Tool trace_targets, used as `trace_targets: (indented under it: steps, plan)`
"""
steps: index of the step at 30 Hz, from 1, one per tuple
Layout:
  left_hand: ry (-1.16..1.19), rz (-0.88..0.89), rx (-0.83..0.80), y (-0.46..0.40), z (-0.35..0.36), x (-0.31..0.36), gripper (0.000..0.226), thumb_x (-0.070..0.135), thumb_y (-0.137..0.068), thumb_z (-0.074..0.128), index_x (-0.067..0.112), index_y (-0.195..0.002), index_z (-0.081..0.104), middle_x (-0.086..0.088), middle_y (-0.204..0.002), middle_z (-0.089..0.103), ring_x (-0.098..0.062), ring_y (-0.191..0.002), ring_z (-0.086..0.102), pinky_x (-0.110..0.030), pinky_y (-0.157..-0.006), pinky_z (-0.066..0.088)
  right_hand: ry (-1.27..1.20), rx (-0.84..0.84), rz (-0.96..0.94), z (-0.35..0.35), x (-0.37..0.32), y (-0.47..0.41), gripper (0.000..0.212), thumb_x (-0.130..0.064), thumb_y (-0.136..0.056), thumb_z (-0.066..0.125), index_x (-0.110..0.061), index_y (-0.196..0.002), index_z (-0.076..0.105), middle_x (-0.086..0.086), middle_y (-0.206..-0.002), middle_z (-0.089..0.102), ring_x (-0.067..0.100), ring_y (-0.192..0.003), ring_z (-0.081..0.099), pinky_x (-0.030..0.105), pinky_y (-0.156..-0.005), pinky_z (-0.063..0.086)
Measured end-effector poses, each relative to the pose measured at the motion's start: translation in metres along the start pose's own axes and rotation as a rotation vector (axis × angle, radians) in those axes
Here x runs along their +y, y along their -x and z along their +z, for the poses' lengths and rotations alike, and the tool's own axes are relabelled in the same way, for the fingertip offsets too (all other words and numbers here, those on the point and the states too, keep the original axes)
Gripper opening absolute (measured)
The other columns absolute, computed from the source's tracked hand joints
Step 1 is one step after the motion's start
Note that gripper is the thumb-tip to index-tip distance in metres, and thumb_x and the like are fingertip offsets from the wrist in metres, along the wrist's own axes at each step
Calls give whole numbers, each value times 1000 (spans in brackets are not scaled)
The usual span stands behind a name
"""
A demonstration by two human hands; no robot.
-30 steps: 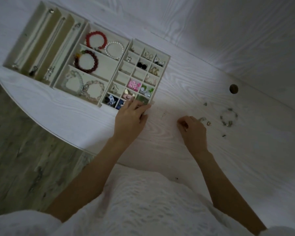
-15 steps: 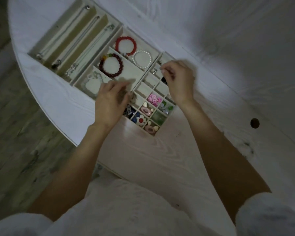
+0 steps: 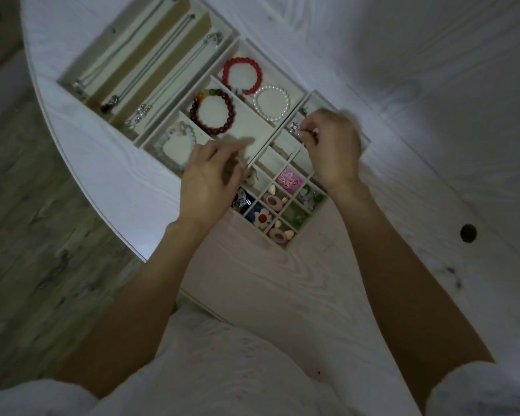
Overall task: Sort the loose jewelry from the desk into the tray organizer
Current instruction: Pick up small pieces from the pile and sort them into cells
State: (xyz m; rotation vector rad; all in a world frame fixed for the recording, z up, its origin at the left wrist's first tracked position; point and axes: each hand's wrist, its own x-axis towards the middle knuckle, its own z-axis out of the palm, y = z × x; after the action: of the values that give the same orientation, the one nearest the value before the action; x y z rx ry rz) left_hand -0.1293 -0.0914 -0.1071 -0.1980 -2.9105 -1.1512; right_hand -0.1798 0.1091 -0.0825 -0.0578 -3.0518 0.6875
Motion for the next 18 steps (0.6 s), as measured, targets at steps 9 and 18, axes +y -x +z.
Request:
trace_targets:
  steps: [9, 18]
  plan:
    - [-11, 26, -8, -7, 1, 0, 31, 17, -88, 60, 9, -118, 64, -11, -102, 62, -26, -93, 54, -24, -76, 36, 207, 101, -11, -9, 5, 1, 9, -15, -85, 65, -10, -87, 72, 10, -108, 56, 25, -105, 48, 21, -79, 34]
    - [-23, 41, -17, -8, 3, 4, 28, 14, -85, 67, 8, -112, 67, -12, -96, 62, -27, -87, 53, -16, -73, 28, 367, -46, -10, -4, -3, -15, 19, -19, -90, 55, -13, -92, 73, 8, -107, 56, 23, -104, 46, 33, -94, 37]
